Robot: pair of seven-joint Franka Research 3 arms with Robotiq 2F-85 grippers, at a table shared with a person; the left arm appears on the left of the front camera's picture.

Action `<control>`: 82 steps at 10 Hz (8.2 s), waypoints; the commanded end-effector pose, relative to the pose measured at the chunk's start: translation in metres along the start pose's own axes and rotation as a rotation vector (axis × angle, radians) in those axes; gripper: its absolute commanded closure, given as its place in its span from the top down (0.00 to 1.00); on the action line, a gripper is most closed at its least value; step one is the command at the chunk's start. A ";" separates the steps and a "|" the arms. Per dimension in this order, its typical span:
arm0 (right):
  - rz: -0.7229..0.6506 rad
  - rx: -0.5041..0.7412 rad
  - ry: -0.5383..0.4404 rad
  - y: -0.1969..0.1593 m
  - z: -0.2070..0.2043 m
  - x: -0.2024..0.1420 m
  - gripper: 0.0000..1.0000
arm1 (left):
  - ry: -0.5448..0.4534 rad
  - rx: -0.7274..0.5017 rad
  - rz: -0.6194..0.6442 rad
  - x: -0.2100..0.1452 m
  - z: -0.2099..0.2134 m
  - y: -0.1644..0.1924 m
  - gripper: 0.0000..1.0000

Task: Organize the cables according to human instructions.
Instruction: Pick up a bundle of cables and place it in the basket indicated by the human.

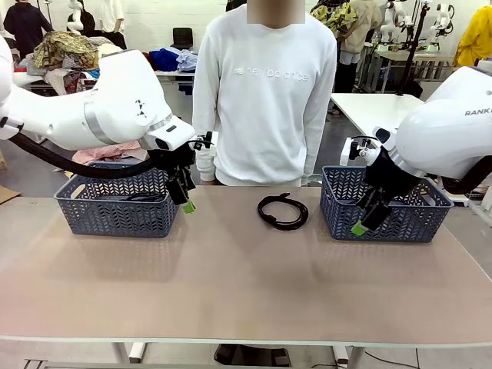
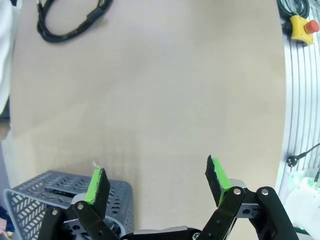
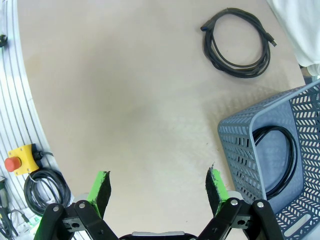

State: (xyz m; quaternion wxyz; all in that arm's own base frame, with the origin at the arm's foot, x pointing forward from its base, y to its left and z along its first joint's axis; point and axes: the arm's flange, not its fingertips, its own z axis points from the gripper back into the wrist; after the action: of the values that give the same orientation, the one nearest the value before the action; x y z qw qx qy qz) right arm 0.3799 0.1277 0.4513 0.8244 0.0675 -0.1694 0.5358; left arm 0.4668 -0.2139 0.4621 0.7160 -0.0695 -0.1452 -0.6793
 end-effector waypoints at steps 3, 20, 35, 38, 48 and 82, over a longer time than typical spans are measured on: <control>-0.006 -0.006 0.004 0.001 -0.001 0.001 1.00 | 0.001 0.001 -0.028 -0.004 0.002 0.003 1.00; -0.006 -0.006 0.004 0.001 -0.001 0.001 1.00 | 0.001 0.001 -0.028 -0.004 0.002 0.003 1.00; -0.006 -0.006 0.004 0.001 -0.001 0.001 1.00 | 0.276 -0.076 -0.812 0.133 -0.066 0.093 1.00; -0.006 -0.006 0.004 0.001 -0.001 0.001 1.00 | 0.256 -0.071 -0.791 0.132 -0.076 0.088 1.00; -0.006 -0.006 0.004 0.001 -0.001 0.001 1.00 | 0.346 -0.053 -1.008 0.151 -0.097 0.109 1.00; -0.006 -0.006 0.004 0.001 -0.001 0.001 1.00 | 0.193 -0.282 -1.309 0.178 -0.221 0.158 0.55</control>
State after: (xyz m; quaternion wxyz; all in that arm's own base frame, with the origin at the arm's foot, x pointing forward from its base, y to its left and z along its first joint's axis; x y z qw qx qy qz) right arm 0.3800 0.1274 0.4511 0.8246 0.0677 -0.1694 0.5355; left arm 0.6470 -0.4348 0.3183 0.1414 0.0153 0.0014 -0.9898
